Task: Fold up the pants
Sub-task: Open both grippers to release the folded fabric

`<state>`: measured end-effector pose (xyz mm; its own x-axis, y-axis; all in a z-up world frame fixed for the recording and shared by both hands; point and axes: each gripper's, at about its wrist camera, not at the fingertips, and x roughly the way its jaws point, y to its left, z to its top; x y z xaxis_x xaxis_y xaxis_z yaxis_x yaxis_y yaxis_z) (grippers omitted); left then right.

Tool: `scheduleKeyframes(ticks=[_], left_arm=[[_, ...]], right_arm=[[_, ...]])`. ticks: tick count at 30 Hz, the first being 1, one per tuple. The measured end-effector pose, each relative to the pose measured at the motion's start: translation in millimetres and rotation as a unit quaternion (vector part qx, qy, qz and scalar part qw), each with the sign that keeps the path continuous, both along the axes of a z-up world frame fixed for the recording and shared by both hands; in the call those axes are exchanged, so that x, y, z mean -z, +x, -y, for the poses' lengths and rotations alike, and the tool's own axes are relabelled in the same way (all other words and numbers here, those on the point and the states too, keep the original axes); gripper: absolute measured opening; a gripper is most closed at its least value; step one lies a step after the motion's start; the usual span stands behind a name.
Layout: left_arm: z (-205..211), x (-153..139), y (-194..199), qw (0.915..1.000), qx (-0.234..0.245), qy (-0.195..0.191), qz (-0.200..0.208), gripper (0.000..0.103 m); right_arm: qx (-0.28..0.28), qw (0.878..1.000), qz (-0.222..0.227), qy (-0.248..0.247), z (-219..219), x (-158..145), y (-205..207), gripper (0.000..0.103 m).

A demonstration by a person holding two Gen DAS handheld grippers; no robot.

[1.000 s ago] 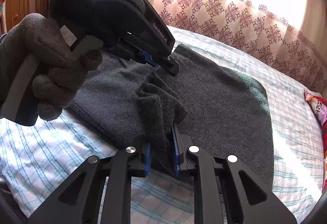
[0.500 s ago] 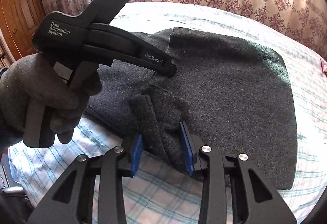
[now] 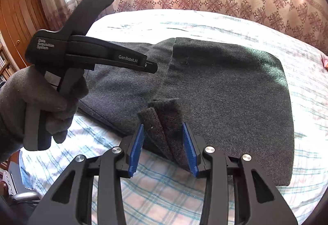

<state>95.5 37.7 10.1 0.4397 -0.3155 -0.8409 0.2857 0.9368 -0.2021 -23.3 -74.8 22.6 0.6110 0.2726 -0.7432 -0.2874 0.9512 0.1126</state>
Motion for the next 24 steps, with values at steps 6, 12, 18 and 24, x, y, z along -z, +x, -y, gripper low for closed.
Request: scheduleKeyframes(ticks=[6, 12, 18, 24], left_arm=[[30.3, 0.0, -14.8, 0.9984, 0.054, 0.017, 0.005, 0.04], [39.3, 37.8, -27.2, 0.9937, 0.082, 0.076, -0.002, 0.042], [36.0, 20.6, -19.2, 0.9967, 0.055, 0.059, 0.006, 0.043], [44.3, -4.9, 5.9, 0.999, 0.024, 0.023, 0.029, 0.043]], right_arm=[[-0.01, 1.0, -0.015, 0.013, 3.9, 3.1, -10.4, 0.039], [0.043, 0.999, -0.007, 0.016, 47.1, -1.7, -22.7, 0.039], [0.12, 0.993, -0.007, 0.015, 98.6, -0.1, -3.9, 0.039], [0.159, 0.987, 0.017, 0.027, 136.4, -16.1, 35.3, 0.039]])
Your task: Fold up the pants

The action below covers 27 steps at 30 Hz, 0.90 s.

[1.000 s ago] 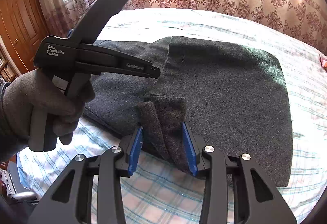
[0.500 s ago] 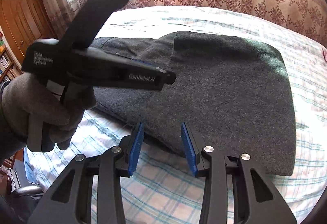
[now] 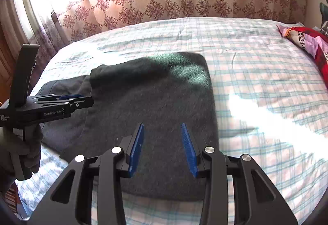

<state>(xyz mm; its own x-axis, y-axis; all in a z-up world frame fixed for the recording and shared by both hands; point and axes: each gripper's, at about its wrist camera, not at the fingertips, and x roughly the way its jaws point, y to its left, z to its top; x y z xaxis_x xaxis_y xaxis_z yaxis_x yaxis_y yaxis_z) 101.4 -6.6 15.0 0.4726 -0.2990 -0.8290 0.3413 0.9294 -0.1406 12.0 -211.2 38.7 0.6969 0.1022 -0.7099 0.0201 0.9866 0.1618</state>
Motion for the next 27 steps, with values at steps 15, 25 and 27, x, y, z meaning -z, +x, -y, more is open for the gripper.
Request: scheduleKeyframes(ticks=[15, 25, 27], left_arm=[[40.2, 32.2, 62.3, 0.9991, -0.037, -0.011, -0.019, 0.043], [52.1, 38.4, 56.6, 0.9993, -0.012, 0.027, 0.022, 0.043], [51.1, 38.1, 56.7, 0.9994, -0.011, 0.025, 0.021, 0.043]], right_arm=[[0.021, 0.998, -0.063, 0.014, 37.7, 55.5, 92.7, 0.039], [0.021, 0.999, -0.026, 0.037, 44.1, 16.7, 123.3, 0.039], [0.027, 0.999, -0.027, 0.023, 42.8, 20.6, 137.1, 0.039]])
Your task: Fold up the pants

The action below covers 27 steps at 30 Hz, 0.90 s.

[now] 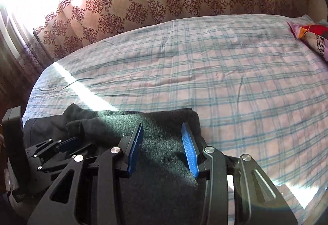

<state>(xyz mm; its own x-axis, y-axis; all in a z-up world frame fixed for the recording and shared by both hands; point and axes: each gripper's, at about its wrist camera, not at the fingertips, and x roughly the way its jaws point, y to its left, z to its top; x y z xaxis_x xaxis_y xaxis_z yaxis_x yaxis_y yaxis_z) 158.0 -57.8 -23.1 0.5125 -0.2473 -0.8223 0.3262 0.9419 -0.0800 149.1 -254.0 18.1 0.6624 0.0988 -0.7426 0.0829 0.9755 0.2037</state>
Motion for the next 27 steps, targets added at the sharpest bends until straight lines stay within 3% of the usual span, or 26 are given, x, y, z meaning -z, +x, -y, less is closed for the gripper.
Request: scheduleKeyframes(ticks=[4, 8, 13, 18, 20, 27], left_arm=[[-0.7, 0.6, -0.1, 1.0, 0.001, -0.003, -0.001, 0.043], [-1.2, 0.6, 0.2, 1.0, 0.0, -0.004, -0.003, 0.043], [-0.3, -0.3, -0.4, 1.0, 0.0, -0.001, -0.005, 0.043], [3.4, -2.8, -0.2, 0.9999, 0.0, 0.01, -0.012, 0.045], [1.9, -5.8, 0.5, 0.9998, 0.0, 0.001, -0.021, 0.051], [9.1, -24.8, -3.4, 0.9997, -0.008, -0.001, -0.024, 0.058]], right_arm=[[0.014, 1.0, -0.02, -0.01, 5.4, 16.0, 21.6, 0.041], [0.022, 0.999, -0.033, -0.029, 6.8, 29.6, 31.6, 0.052], [0.029, 0.998, -0.044, 0.017, 19.5, 34.3, 31.7, 0.058], [0.035, 0.999, -0.022, 0.015, 27.3, 10.1, -3.5, 0.059], [0.039, 0.999, -0.02, 0.03, 38.7, 4.8, -28.1, 0.059], [0.083, 0.989, -0.048, 0.111, 77.4, 22.6, -118.7, 0.059]])
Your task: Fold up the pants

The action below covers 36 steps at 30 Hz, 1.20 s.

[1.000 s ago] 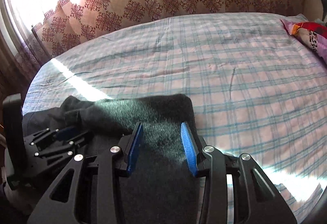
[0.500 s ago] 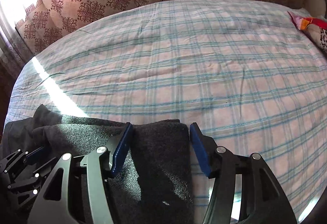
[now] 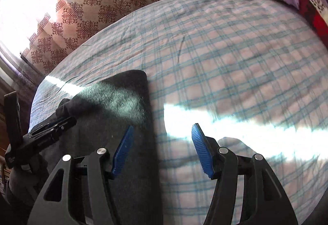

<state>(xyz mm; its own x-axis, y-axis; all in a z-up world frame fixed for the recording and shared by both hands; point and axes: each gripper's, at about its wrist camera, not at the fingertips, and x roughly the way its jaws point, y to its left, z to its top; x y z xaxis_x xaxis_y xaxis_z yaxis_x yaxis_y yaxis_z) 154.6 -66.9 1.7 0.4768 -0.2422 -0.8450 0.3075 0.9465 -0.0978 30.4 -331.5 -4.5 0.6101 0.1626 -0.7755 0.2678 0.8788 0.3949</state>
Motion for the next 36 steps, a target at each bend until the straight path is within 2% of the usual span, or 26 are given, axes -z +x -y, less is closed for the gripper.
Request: scheduleKeyframes(ticks=[3, 6, 12, 16, 19, 21, 23, 27, 30, 34, 36], left_arm=[[11.5, -13.2, -5.7, 0.9999, 0.011, 0.002, 0.011, 0.062], [26.9, -23.6, -12.2, 0.9994, 0.03, 0.004, 0.014, 0.071], [65.2, -28.4, -19.3, 0.9979, 0.064, -0.004, -0.009, 0.078], [91.8, -25.0, -21.8, 0.996, 0.084, -0.009, -0.03, 0.082], [112.8, -19.6, -21.2, 0.9944, 0.094, -0.008, -0.047, 0.082], [123.4, -15.7, -19.6, 0.9935, 0.096, -0.01, -0.06, 0.082], [132.3, -11.4, -16.4, 0.9929, 0.093, -0.01, -0.074, 0.082], [147.0, -6.6, -13.3, 0.9914, 0.09, 0.001, -0.095, 0.082], [151.8, -7.4, -13.7, 0.9905, 0.095, 0.014, -0.098, 0.082], [153.6, -4.4, -13.1, 0.9861, 0.102, 0.068, -0.112, 0.082], [149.3, -2.3, -12.1, 0.9829, 0.108, 0.076, -0.128, 0.082]], right_arm=[[0.003, 0.999, -0.007, 0.035, -0.2, 10.2, -29.3, 0.059], [-0.01, 0.998, -0.009, 0.058, -10.0, 17.0, -48.9, 0.059], [-0.023, 0.996, -0.025, 0.078, -26.6, 40.0, -62.9, 0.059], [-0.023, 0.994, -0.015, 0.106, -34.0, 48.1, -67.2, 0.062], [-0.035, 0.991, -0.014, 0.128, -44.0, 52.8, -64.0, 0.049], [-0.034, 0.991, -0.008, 0.127, -46.0, 53.0, -64.0, 0.049], [-0.036, 0.991, -0.002, 0.132, -44.8, 50.8, -65.3, 0.043], [-0.059, 0.993, 0.029, 0.102, -54.4, 29.6, -72.8, 0.033], [-0.078, 0.993, 0.052, 0.066, -71.3, 12.0, -77.4, 0.031], [-0.113, 0.991, 0.076, 0.006, -98.3, -3.6, -83.4, 0.031], [-0.128, 0.988, 0.081, 0.0, -109.6, -6.3, -85.5, 0.031]])
